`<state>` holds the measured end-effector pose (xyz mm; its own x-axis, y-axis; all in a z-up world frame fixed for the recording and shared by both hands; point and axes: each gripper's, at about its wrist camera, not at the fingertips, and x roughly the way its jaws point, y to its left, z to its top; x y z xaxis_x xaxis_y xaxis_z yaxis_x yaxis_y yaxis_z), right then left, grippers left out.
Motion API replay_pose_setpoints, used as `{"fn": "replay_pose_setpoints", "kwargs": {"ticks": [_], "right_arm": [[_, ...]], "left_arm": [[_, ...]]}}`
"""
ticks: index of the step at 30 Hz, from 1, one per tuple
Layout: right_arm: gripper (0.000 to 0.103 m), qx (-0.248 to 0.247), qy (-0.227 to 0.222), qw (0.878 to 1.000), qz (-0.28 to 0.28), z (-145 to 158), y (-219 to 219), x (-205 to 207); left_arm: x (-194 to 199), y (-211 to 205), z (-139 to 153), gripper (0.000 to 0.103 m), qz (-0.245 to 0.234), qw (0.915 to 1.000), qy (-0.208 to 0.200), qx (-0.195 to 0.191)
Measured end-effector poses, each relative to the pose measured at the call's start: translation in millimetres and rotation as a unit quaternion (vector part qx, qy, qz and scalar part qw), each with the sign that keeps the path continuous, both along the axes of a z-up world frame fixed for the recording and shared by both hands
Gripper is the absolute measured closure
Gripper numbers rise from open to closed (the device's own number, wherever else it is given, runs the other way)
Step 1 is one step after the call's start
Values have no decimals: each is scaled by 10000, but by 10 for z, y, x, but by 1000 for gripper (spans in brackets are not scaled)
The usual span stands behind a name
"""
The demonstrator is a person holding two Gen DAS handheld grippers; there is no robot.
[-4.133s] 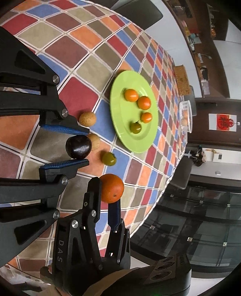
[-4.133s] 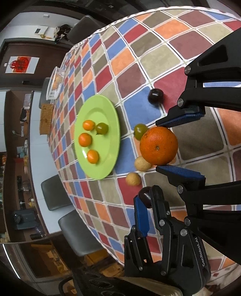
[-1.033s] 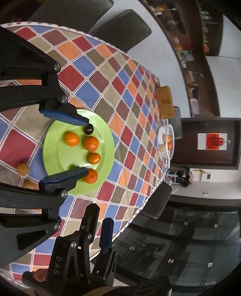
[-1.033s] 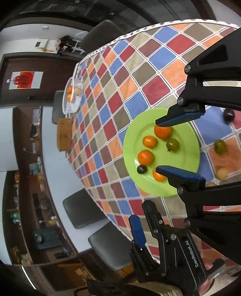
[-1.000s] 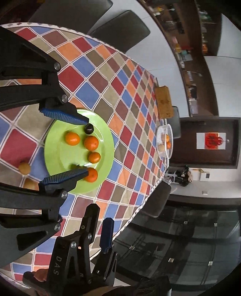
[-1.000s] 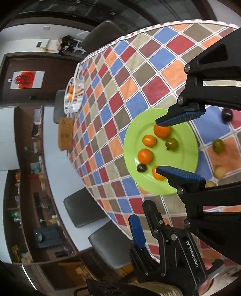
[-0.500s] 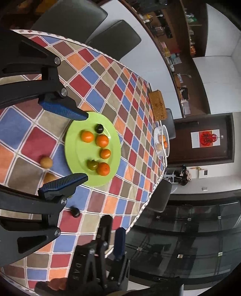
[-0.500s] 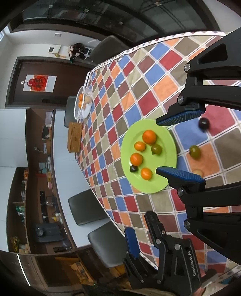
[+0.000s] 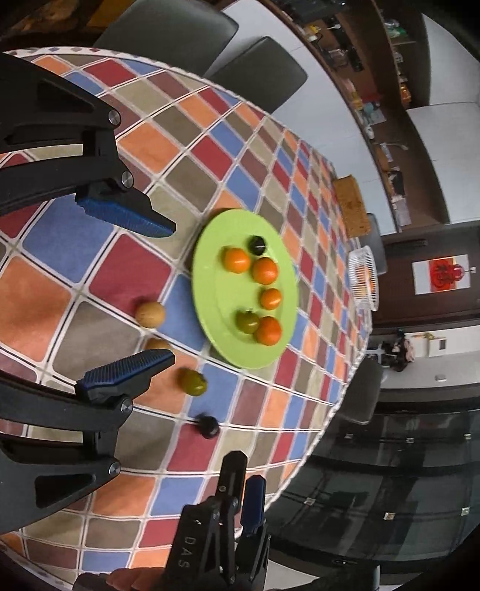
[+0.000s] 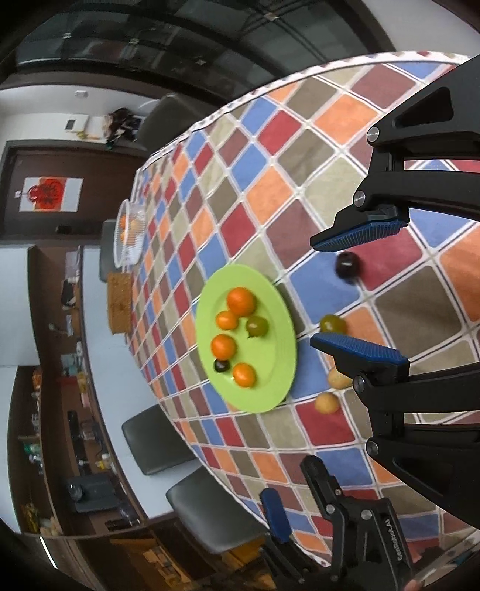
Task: Organize fruits
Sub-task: 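Move both open tools back toward the remaining fruits on the tablecloth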
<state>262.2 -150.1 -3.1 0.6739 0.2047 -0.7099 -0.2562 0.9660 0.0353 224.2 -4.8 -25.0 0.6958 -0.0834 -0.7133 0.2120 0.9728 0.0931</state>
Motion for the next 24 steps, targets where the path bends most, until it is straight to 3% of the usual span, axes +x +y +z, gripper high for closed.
{"fn": "replay_pose_setpoints", "kwargs": {"ticks": [13,24], "right_arm": [[56,-89,648,9973,-329,-495,-61,154],[56,-130,930,9948,-398,-711,-67,333]], "left_arm": [[214,16,-493,41,47,9976,693,55],[401,-6,-664,41,-41,9967,803,79]]}}
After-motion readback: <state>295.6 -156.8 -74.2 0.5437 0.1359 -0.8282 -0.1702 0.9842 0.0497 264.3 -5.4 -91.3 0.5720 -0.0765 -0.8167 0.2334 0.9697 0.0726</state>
